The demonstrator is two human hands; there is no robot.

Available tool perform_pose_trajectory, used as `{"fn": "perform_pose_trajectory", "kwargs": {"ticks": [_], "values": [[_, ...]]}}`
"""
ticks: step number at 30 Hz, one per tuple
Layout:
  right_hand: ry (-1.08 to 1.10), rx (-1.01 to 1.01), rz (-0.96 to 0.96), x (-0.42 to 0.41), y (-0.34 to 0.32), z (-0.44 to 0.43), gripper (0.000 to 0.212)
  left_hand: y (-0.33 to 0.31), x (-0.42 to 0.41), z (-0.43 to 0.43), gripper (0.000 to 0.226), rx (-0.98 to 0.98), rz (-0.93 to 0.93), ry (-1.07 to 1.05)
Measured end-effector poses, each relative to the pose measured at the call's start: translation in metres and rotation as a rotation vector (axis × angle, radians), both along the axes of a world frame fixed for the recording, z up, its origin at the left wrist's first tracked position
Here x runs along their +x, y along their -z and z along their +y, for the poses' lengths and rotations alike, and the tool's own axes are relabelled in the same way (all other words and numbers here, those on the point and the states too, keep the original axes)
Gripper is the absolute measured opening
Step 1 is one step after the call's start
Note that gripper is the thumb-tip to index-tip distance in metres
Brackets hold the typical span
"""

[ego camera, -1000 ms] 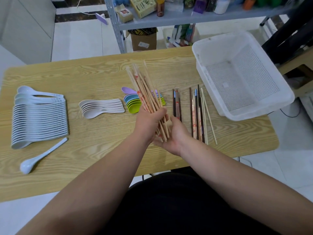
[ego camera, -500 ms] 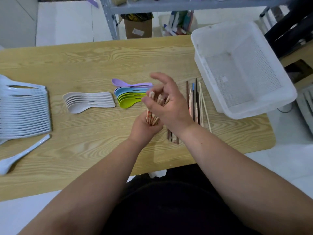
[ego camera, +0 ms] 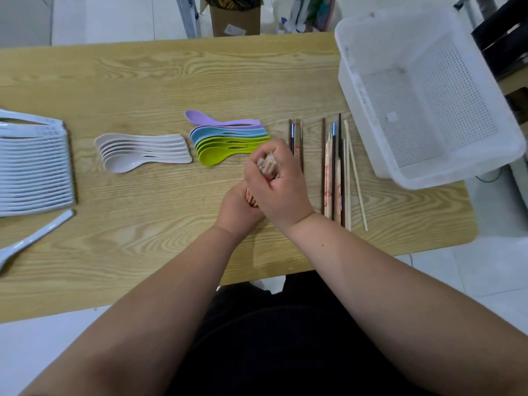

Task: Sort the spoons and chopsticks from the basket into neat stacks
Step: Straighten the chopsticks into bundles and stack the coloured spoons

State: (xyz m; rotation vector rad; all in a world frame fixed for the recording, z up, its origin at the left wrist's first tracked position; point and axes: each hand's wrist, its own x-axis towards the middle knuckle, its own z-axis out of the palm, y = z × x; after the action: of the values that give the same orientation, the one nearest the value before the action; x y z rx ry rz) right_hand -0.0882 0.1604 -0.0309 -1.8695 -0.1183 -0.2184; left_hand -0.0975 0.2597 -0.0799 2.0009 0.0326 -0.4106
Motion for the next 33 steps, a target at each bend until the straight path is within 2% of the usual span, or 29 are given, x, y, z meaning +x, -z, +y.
{"fn": "perform_pose_trajectory", "kwargs": {"ticks": [2, 4, 6, 8, 10, 13, 18, 29, 33], "values": [[-0.049, 0.037, 0.090, 0.003, -0.006, -0.002, 0.021, 0.002, 0.002, 0.000, 0.040, 0.096, -0.031, 0.030], [-0.080, 0.131, 0.206, 0.007, -0.010, -0.016, 0.039, 0.004, 0.002, 0.002, 0.021, 0.123, 0.014, -0.001], [-0.001, 0.147, 0.279, 0.007, -0.003, -0.039, 0.039, 0.003, 0.002, 0.002, 0.013, 0.095, 0.105, -0.062], [0.109, -0.112, 0.377, 0.003, 0.015, -0.068, 0.034, 0.001, 0.002, 0.001, 0.015, 0.096, 0.194, -0.077], [0.104, -0.392, 0.579, -0.002, 0.037, -0.093, 0.031, 0.002, 0.003, -0.001, 0.014, 0.106, 0.276, -0.078], [-0.019, -0.506, 0.796, -0.007, 0.059, -0.109, 0.043, 0.007, 0.007, -0.011, 0.025, 0.124, 0.339, -0.094], [-0.103, -0.603, 0.828, 0.010, 0.068, -0.109, 0.052, 0.013, 0.022, -0.034, 0.031, 0.217, 0.335, -0.129], [-0.159, -0.732, 0.795, 0.024, 0.067, -0.116, 0.041, 0.022, 0.049, -0.070, 0.037, 0.297, 0.339, -0.157], [-0.125, -0.766, 0.832, 0.027, 0.061, -0.116, 0.033, 0.025, 0.047, -0.065, 0.036, 0.230, 0.369, -0.203]]}}
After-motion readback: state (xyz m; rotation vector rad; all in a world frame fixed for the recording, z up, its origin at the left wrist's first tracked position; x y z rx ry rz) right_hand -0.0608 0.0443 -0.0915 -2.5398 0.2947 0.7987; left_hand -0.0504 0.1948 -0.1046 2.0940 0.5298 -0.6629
